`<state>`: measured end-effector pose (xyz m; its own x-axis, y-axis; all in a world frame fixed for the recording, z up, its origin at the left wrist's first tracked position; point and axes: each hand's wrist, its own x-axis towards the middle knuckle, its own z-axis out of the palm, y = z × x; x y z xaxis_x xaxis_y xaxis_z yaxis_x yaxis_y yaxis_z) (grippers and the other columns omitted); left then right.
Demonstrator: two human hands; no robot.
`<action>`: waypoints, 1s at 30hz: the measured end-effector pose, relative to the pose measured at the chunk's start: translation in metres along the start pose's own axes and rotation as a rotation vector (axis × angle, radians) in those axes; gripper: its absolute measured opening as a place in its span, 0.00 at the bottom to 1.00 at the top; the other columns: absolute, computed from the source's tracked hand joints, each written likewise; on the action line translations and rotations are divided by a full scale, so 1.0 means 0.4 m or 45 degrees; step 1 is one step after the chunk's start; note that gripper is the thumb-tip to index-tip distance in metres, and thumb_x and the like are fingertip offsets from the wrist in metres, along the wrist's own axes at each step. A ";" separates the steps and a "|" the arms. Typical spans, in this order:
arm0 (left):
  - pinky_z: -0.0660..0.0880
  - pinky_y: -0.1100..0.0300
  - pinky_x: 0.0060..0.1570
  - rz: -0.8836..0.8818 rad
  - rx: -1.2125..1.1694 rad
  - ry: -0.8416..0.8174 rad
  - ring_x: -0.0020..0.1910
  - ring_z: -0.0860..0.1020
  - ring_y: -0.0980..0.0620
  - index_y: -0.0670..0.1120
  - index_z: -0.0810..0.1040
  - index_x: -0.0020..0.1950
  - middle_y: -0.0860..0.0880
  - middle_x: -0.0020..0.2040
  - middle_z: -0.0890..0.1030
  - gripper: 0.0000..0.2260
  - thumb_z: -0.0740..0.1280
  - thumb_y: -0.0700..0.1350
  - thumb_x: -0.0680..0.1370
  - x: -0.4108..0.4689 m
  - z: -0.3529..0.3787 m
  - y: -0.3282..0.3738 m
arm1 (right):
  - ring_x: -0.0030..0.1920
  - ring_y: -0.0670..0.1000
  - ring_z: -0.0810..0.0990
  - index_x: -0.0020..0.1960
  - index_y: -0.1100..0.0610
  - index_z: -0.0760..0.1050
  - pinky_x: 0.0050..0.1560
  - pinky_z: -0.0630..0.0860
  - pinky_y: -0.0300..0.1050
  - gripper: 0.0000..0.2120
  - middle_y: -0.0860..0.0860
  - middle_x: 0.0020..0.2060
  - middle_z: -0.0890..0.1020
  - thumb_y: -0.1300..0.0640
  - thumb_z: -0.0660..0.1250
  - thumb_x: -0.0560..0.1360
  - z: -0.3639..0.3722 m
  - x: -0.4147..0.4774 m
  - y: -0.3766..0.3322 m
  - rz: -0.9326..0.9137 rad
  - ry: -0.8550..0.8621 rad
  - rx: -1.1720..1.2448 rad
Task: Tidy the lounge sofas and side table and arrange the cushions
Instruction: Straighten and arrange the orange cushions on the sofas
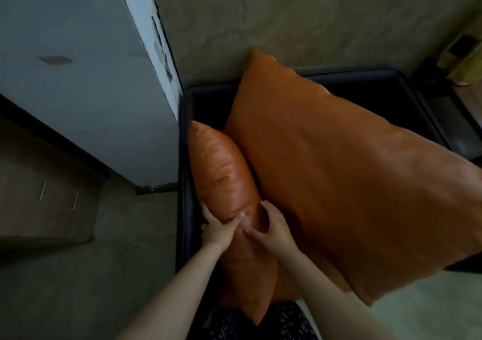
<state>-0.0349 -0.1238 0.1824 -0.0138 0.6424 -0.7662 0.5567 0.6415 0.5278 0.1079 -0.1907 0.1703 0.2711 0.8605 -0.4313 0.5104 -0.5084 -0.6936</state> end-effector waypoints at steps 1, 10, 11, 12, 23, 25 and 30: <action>0.68 0.39 0.65 0.015 -0.026 0.001 0.69 0.66 0.35 0.59 0.37 0.77 0.39 0.74 0.59 0.53 0.73 0.65 0.67 0.002 0.002 -0.007 | 0.76 0.49 0.57 0.78 0.52 0.55 0.75 0.58 0.48 0.43 0.49 0.76 0.59 0.43 0.73 0.70 0.009 -0.003 0.003 0.071 -0.034 0.066; 0.69 0.47 0.66 -0.024 -0.445 -0.139 0.68 0.70 0.43 0.52 0.43 0.79 0.45 0.73 0.67 0.53 0.75 0.61 0.66 0.046 -0.004 -0.072 | 0.73 0.55 0.64 0.79 0.51 0.46 0.71 0.66 0.57 0.57 0.54 0.76 0.59 0.41 0.79 0.62 0.070 0.031 0.044 0.449 -0.151 0.599; 0.69 0.47 0.66 -0.025 -0.460 -0.145 0.68 0.70 0.43 0.52 0.44 0.79 0.45 0.73 0.67 0.53 0.75 0.61 0.65 0.047 -0.002 -0.072 | 0.73 0.55 0.64 0.79 0.51 0.46 0.71 0.66 0.57 0.58 0.54 0.76 0.59 0.41 0.79 0.62 0.072 0.036 0.049 0.447 -0.152 0.599; 0.69 0.46 0.66 -0.024 -0.471 -0.146 0.68 0.70 0.43 0.53 0.44 0.79 0.45 0.73 0.67 0.54 0.75 0.62 0.64 0.048 0.001 -0.072 | 0.73 0.55 0.63 0.79 0.51 0.46 0.71 0.66 0.57 0.59 0.54 0.76 0.59 0.39 0.79 0.61 0.073 0.039 0.052 0.454 -0.154 0.592; 0.70 0.47 0.65 0.003 -0.531 -0.089 0.67 0.71 0.43 0.51 0.47 0.78 0.45 0.72 0.67 0.51 0.76 0.59 0.66 0.062 0.011 -0.082 | 0.71 0.59 0.67 0.78 0.46 0.46 0.69 0.68 0.58 0.66 0.56 0.74 0.62 0.28 0.75 0.49 0.083 0.082 0.041 0.525 -0.199 0.500; 0.70 0.49 0.63 0.012 -0.548 -0.088 0.67 0.71 0.44 0.51 0.48 0.78 0.45 0.72 0.67 0.52 0.76 0.60 0.64 0.064 0.013 -0.086 | 0.71 0.59 0.67 0.78 0.46 0.46 0.69 0.68 0.58 0.67 0.56 0.74 0.62 0.26 0.73 0.47 0.080 0.085 0.039 0.513 -0.199 0.459; 0.73 0.51 0.58 0.022 -0.585 -0.035 0.62 0.74 0.46 0.51 0.55 0.77 0.47 0.69 0.72 0.55 0.78 0.62 0.57 0.069 0.013 -0.088 | 0.66 0.58 0.73 0.77 0.49 0.53 0.66 0.71 0.57 0.62 0.53 0.70 0.71 0.24 0.71 0.52 0.059 0.085 0.044 0.490 -0.191 0.322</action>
<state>-0.0507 -0.1306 0.1408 0.0181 0.6472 -0.7621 0.1309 0.7541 0.6436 0.1069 -0.1711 0.1301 0.2712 0.6037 -0.7496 0.1764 -0.7968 -0.5779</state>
